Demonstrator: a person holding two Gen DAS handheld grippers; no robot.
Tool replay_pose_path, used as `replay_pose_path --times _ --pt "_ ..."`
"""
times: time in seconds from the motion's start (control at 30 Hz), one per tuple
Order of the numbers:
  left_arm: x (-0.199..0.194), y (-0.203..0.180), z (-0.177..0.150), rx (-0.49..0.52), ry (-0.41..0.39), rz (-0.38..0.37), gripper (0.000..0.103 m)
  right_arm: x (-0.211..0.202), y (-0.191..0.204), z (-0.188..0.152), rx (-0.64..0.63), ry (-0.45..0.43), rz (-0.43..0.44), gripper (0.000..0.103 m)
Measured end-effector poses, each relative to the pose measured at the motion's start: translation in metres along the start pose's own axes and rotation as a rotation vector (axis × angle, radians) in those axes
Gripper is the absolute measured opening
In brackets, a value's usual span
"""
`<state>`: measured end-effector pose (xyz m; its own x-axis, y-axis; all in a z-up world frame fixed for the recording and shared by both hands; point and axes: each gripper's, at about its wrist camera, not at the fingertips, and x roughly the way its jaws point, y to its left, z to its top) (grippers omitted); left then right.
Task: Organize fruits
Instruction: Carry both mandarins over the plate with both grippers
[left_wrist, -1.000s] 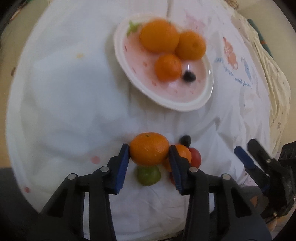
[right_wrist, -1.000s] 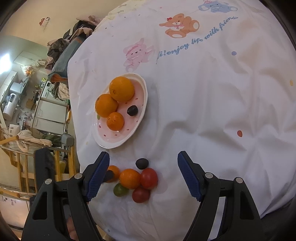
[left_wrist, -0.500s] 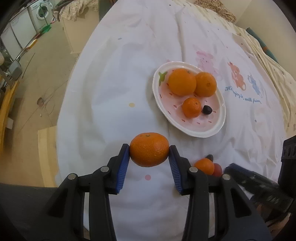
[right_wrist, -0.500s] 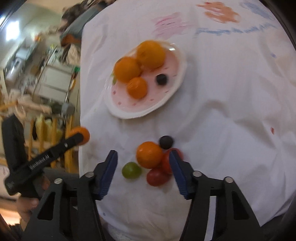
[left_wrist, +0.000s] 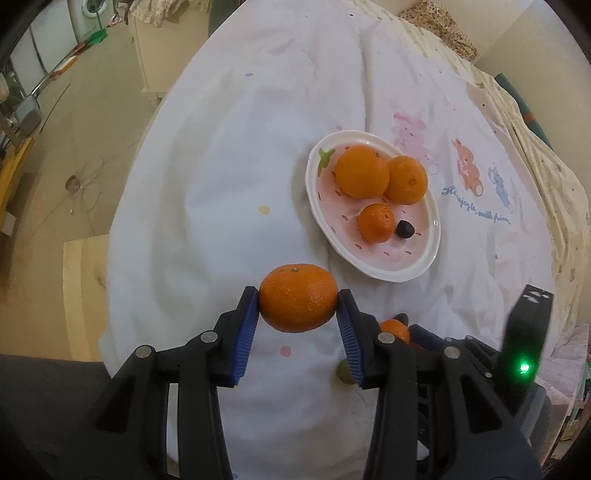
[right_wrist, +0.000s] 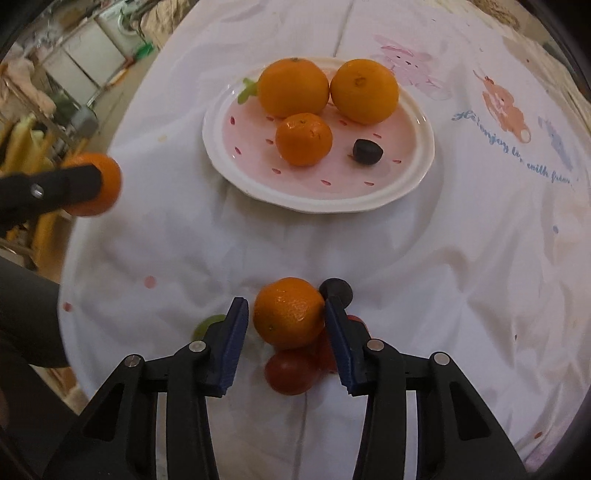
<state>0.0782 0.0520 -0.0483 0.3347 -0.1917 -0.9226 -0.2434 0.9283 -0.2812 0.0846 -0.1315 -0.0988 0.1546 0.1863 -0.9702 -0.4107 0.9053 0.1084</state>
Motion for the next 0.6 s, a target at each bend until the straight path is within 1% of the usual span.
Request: replay_pose_path --times 0.1,0.3,0.43,0.6 --pt "-0.001 0.003 0.001 -0.018 0.000 -0.013 0.039 0.002 0.000 0.000 0.001 0.000 -0.008 0.044" --pt "0.000 0.005 0.000 -0.020 0.000 -0.003 0.039 -0.001 -0.005 -0.002 0.005 -0.015 0.004 0.042" --pt "0.001 0.005 0.000 -0.012 -0.009 0.017 0.039 -0.013 -0.014 -0.003 0.071 -0.050 0.099 0.042" --pt "0.005 0.006 0.000 -0.010 -0.009 0.037 0.039 -0.045 -0.041 -0.005 0.173 -0.140 0.236 0.042"
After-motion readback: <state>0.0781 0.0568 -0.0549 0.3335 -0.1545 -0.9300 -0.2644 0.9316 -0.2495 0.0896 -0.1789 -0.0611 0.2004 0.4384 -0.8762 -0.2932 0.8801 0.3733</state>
